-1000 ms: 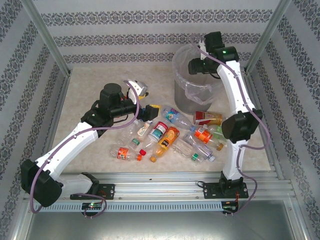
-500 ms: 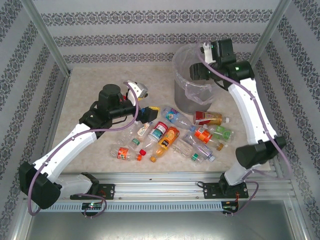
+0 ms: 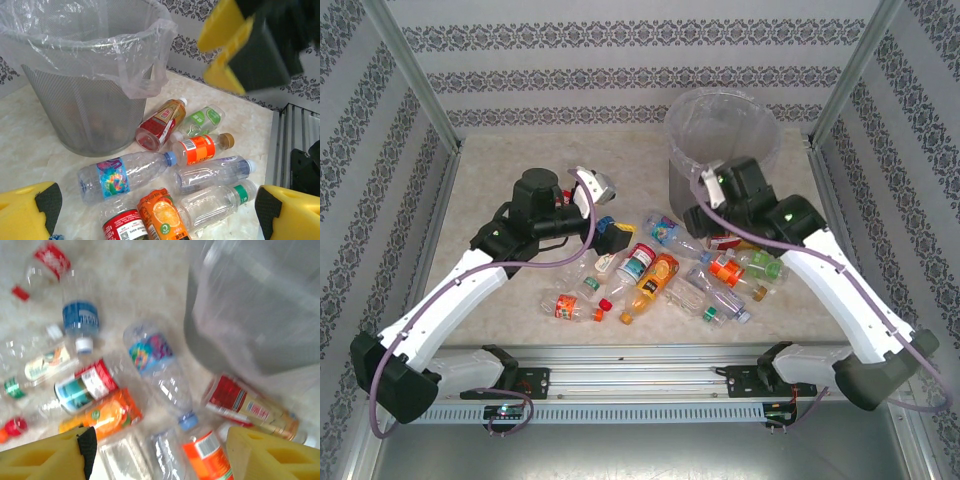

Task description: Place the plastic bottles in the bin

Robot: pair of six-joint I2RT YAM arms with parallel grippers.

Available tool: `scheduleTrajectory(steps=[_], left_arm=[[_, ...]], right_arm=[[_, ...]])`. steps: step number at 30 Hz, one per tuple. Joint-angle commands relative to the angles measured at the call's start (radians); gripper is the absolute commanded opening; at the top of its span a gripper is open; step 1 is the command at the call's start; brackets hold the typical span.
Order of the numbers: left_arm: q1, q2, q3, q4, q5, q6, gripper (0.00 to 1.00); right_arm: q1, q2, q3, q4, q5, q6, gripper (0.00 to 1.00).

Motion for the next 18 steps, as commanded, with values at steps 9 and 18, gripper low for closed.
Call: scheduleTrajectory(steps=[9, 18], left_arm=[[-0.057, -0.06, -0.034, -0.102, 0.005, 0.068, 1.0], [-0.105, -0.04, -0.068, -0.064, -0.102, 0.055, 1.0]], right_arm=[[0.101, -0.049, -0.279, -0.047, -0.036, 0.169, 0.69], [0.145, 0.0, -0.419, 0.053, -0.068, 0.224, 0.71]])
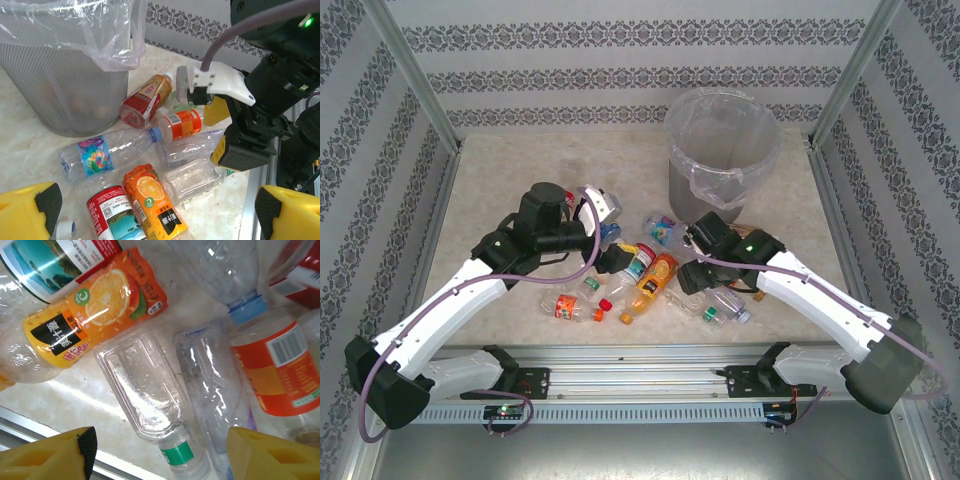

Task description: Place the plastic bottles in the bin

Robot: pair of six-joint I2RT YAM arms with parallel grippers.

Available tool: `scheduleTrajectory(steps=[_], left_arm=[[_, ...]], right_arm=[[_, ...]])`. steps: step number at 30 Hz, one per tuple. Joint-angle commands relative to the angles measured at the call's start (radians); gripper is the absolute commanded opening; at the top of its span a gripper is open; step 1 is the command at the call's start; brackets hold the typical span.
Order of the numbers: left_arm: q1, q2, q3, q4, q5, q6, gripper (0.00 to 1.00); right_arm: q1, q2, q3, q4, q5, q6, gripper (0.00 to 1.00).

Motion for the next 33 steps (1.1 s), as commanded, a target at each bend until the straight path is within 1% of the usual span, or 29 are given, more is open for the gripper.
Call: scheduleTrajectory(steps=[1, 8, 13, 25, 33], left_arm=[[-0.028, 0.001, -0.011, 0.009, -0.054, 0.016, 1.0], [-0.041, 0.002, -0.019, 0.025, -0.073, 0.006, 1.0], [-0.047, 0.006, -0.013, 0.022, -0.081, -0.007, 1.0], [-0.052, 0.004, -0.012, 0.017, -0.088, 0.002, 1.0], [-0.055, 0.01, -0.011, 0.013, -0.086, 0.005, 1.0]], right_arm=[[0.02, 0.029, -0.045, 0.049, -0.021, 0.037, 0.71], [0.046, 0.106, -0.096, 0.117, -0.04, 0.056, 0.71], [0.074, 0.163, -0.106, 0.157, -0.017, 0.062, 0.71], [0.104, 0.233, -0.111, 0.147, 0.07, 0.058, 0.72], [0.119, 0.262, -0.113, 0.143, 0.1, 0.052, 0.72]])
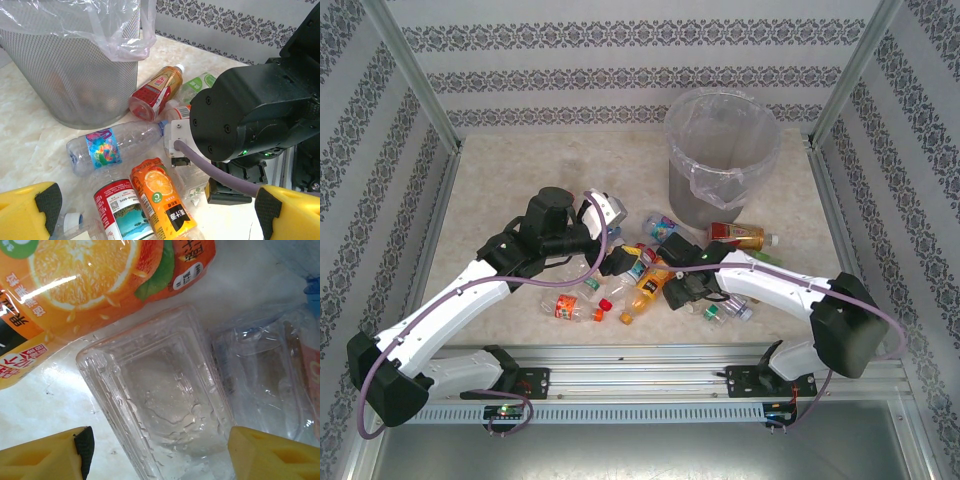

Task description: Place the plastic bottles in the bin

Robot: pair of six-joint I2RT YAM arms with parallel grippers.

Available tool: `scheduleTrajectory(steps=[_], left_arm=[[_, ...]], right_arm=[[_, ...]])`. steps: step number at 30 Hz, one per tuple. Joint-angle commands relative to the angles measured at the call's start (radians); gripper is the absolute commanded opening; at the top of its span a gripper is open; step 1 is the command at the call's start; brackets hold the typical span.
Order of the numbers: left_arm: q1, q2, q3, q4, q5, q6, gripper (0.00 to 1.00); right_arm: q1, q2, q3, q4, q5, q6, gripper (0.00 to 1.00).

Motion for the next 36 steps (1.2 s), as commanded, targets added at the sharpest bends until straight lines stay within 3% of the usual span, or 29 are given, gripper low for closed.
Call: scheduleTrajectory(steps=[1, 36], left_arm=[[-0.019, 0.003, 0.001, 0.011, -0.006, 0.005, 1.0], [-0.035, 0.018, 0.002, -0.001, -0.023, 0.019, 1.0]], right_arm=[[0.014, 0.034, -0.014, -0.023, 0.021, 0.004, 0.72], [0.069, 0.091, -0.012, -0.003, 0.01, -0.03, 0.78]])
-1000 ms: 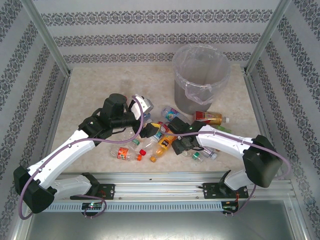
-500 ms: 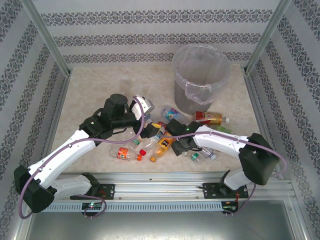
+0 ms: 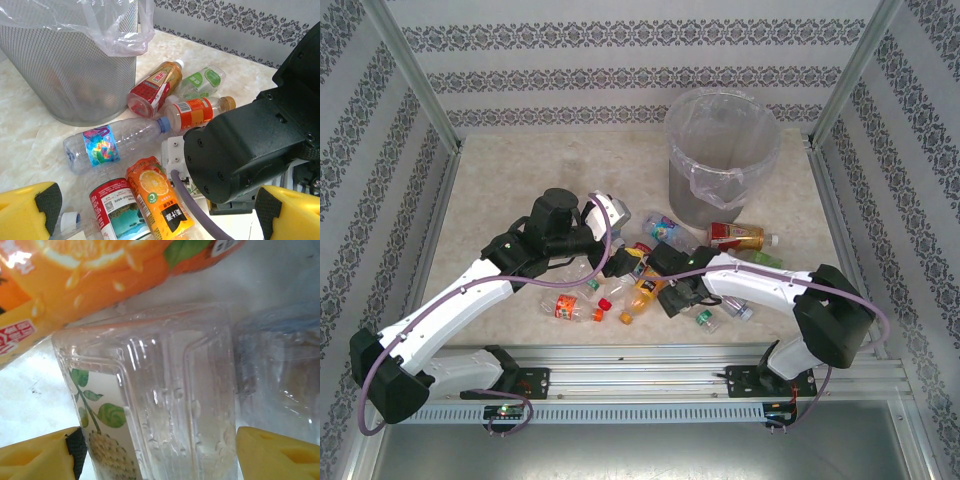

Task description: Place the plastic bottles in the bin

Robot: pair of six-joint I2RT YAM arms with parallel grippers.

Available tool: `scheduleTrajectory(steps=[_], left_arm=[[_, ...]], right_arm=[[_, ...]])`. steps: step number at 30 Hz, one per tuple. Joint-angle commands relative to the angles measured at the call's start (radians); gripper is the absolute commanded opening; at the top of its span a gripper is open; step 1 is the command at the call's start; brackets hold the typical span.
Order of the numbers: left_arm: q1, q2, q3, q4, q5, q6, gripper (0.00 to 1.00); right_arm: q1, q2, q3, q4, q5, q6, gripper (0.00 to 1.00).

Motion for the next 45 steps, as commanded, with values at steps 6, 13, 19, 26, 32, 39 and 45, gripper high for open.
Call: scheduleTrajectory(steps=[6, 13, 19, 26, 32, 39, 45], left_arm=[[-0.017, -0.002, 0.003, -0.003, -0.005, 0.02, 1.0], [-0.016, -0.005, 0.003, -0.005, -0.004, 0.021, 1.0], [-0.019, -0.007, 0.005, -0.005, -0.005, 0.021, 1.0], [-0.02, -0.01, 0.004, -0.007, -0.009, 0.023, 1.0], [-0.022, -0.011, 0.005, -0.007, -0.008, 0.024, 1.0], [-0.024, -0.01, 0.005, -0.009, -0.011, 0.026, 1.0], [-0.025, -0.01, 0.004, -0.011, -0.015, 0.028, 1.0]], right_arm=[[0.017, 0.02, -0.007, -0.016, -0.003, -0.013, 0.82], [0.024, -0.009, 0.001, -0.039, 0.051, -0.009, 0.88], [0.029, -0.016, 0.013, -0.062, 0.098, -0.018, 0.85], [0.031, 0.002, 0.028, -0.06, 0.09, -0.042, 0.81], [0.032, 0.029, 0.028, -0.029, 0.002, -0.074, 0.79], [0.031, 0.08, 0.043, -0.018, -0.05, -0.106, 0.8], [0.024, 0.099, 0.046, 0.005, -0.05, -0.111, 0.77]])
